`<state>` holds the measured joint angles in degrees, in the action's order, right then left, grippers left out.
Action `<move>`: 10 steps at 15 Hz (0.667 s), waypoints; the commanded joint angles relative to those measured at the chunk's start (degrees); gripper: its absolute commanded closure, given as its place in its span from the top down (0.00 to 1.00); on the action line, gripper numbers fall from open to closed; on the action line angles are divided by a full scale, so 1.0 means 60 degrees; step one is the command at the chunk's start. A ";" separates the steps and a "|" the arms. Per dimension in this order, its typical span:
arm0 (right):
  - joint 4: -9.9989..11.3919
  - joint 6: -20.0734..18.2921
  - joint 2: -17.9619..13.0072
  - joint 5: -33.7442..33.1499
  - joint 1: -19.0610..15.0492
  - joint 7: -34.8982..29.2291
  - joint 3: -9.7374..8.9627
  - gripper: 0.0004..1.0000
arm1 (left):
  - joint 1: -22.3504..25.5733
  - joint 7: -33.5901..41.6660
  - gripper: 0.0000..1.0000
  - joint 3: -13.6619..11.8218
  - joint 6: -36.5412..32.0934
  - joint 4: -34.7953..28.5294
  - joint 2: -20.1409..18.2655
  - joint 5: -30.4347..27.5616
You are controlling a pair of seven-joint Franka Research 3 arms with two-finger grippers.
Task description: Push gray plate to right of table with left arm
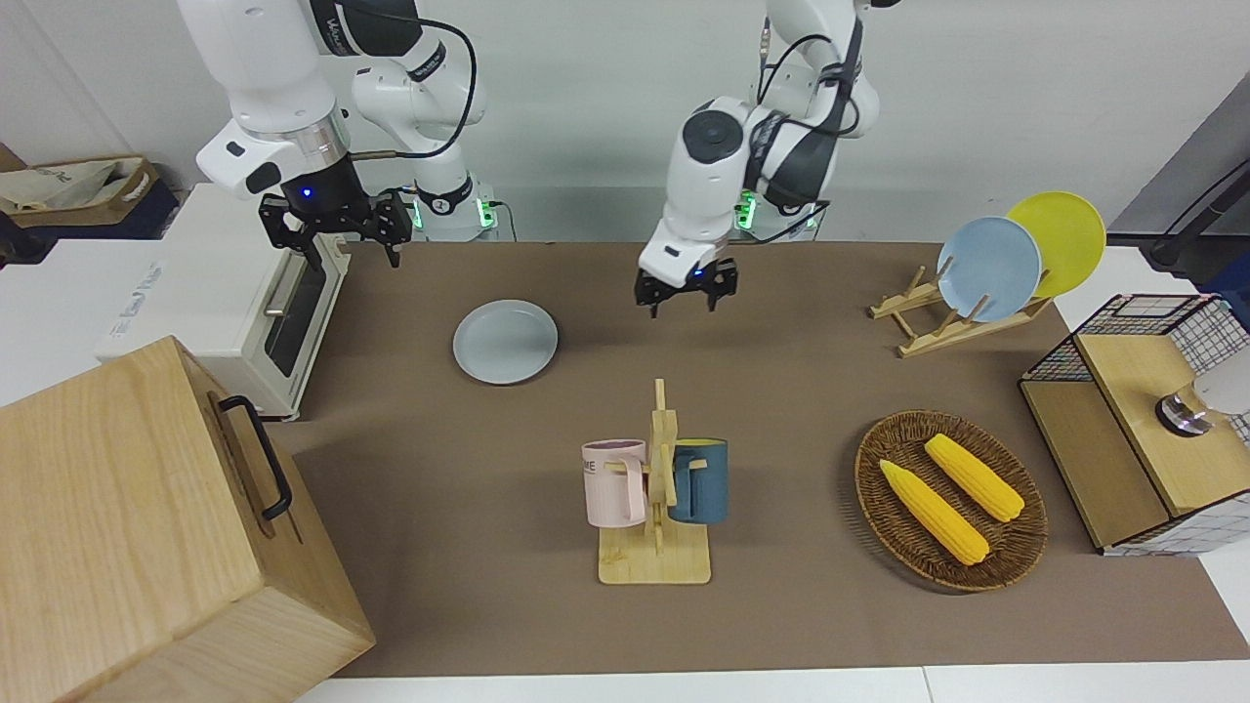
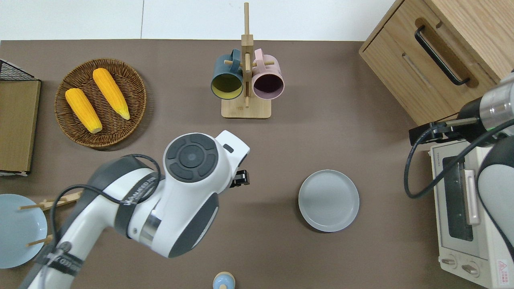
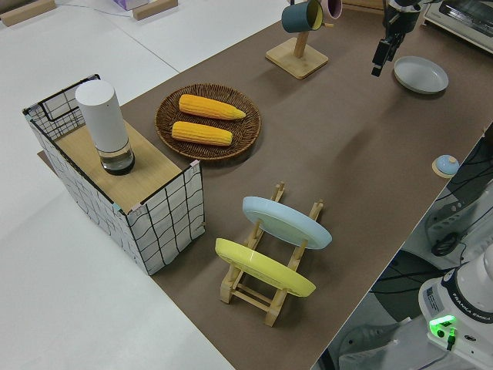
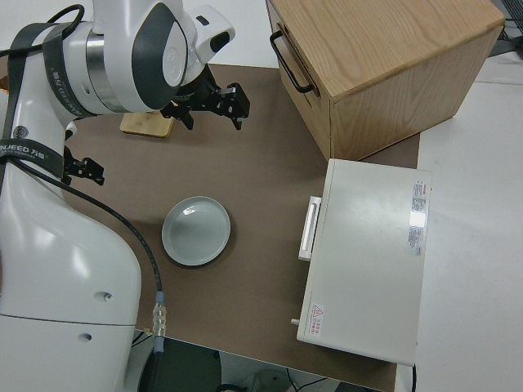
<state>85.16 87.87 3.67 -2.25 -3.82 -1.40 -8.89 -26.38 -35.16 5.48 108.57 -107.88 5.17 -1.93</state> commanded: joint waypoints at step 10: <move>-0.0013 -0.0099 -0.0055 0.0067 -0.0007 -0.0030 0.0002 0.98 | 0.3484 0.4581 0.99 0.0010 -0.2128 -0.0478 -0.1826 -0.0118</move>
<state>85.16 87.87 3.67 -2.25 -3.82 -1.40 -8.89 -11.57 -15.46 5.16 98.31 -109.03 -1.79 -2.07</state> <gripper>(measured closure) 0.013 0.004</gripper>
